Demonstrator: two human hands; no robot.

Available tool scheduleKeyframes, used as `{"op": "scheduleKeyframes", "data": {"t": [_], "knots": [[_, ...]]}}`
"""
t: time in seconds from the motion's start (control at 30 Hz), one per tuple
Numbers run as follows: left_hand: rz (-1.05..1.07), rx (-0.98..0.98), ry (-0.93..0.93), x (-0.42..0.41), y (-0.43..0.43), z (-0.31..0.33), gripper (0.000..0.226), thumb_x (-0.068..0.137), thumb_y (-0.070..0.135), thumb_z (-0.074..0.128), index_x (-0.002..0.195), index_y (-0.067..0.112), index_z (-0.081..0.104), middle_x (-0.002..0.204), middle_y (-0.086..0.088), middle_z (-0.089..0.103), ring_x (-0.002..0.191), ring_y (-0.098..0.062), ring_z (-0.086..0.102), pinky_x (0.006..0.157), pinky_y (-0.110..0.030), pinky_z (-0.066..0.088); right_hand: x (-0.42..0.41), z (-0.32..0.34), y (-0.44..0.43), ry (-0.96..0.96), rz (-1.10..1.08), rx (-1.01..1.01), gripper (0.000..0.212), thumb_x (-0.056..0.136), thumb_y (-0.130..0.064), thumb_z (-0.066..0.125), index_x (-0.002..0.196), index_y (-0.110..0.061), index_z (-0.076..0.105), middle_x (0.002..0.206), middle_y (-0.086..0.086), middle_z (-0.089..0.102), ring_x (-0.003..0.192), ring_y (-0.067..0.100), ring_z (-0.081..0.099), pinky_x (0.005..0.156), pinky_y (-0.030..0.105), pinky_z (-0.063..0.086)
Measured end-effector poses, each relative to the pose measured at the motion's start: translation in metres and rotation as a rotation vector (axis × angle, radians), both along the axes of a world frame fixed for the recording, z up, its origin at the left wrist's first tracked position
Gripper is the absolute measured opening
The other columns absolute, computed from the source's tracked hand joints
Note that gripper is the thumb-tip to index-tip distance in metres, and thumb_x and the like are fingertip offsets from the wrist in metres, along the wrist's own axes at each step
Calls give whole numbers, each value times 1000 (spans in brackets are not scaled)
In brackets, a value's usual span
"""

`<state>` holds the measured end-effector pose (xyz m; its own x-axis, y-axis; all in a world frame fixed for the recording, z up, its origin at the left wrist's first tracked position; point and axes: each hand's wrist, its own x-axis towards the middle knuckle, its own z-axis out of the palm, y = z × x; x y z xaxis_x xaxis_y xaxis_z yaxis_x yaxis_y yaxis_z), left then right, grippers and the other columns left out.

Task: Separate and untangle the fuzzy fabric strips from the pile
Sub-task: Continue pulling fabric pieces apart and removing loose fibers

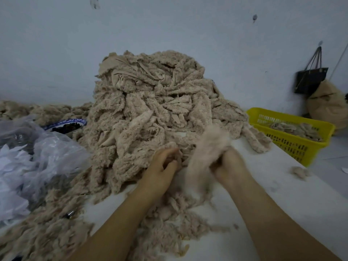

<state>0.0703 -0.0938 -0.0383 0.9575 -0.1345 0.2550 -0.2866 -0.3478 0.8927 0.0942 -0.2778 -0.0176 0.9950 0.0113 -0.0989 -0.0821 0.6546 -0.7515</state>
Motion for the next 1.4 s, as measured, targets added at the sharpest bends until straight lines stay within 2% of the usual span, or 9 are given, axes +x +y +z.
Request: {"op": "scheduleKeyframes", "data": {"t": [0.07,0.1,0.23,0.43,0.6,0.73,1.13,1.3,1.4], "knots": [[52,-41,30,0,1,-1,32,104,18,46,114,47,54,128,20,50,102,20,49,75,0,41,9,9,-20,-65,-177,356,20,104,-23,47,107,-8,60,104,7,66,83,12,72,70,26,59],[73,-39,36,0,1,-1,29,104,19,46,114,45,55,127,19,51,100,19,50,74,0,40,14,5,-28,-66,-220,269,28,103,-31,50,118,-8,56,115,7,62,94,16,70,77,28,59],[71,18,7,-1,-3,-2,27,103,18,48,109,42,58,120,23,52,96,24,49,74,5,37,14,-24,-21,-91,-426,-1068,42,103,-29,48,144,-19,45,141,6,45,104,21,60,85,36,51],[50,69,80,-2,-1,-6,21,103,26,49,108,41,62,113,28,58,95,24,51,75,4,37,8,-26,-11,-80,-203,-1376,30,101,-25,48,114,0,56,96,19,66,81,31,63,65,34,47],[51,-291,292,-5,-5,-1,32,87,63,57,92,39,78,98,16,75,96,0,68,83,-17,49,-25,-11,30,-556,50,-1203,19,100,-25,53,83,-35,53,73,-13,60,61,-2,52,56,13,41],[-42,-783,482,0,4,9,43,73,33,78,109,11,72,110,-8,74,96,-20,71,74,-29,58,-37,-21,49,-661,355,-1217,12,99,-27,56,87,-31,58,73,-18,59,65,-4,53,60,13,42],[-50,-1217,377,5,18,22,21,90,9,56,109,6,62,88,-9,75,75,-17,73,63,-29,60,-16,-8,20,-283,66,-574,22,78,-21,48,59,-30,53,68,-3,49,71,21,44,77,41,32],[79,-1409,353,9,32,22,12,98,11,52,92,12,62,89,0,64,76,-10,60,62,-22,52,-11,-8,14,-268,-91,-475,34,88,-2,42,63,-22,51,68,-6,52,61,11,45,70,34,35],[4,-1480,377,6,33,26,15,93,7,52,99,4,66,92,-5,68,63,-7,56,40,-12,40,-12,-6,15,-243,-63,-358,37,90,4,38,64,-20,50,71,-5,53,59,10,48,68,31,39]]}}
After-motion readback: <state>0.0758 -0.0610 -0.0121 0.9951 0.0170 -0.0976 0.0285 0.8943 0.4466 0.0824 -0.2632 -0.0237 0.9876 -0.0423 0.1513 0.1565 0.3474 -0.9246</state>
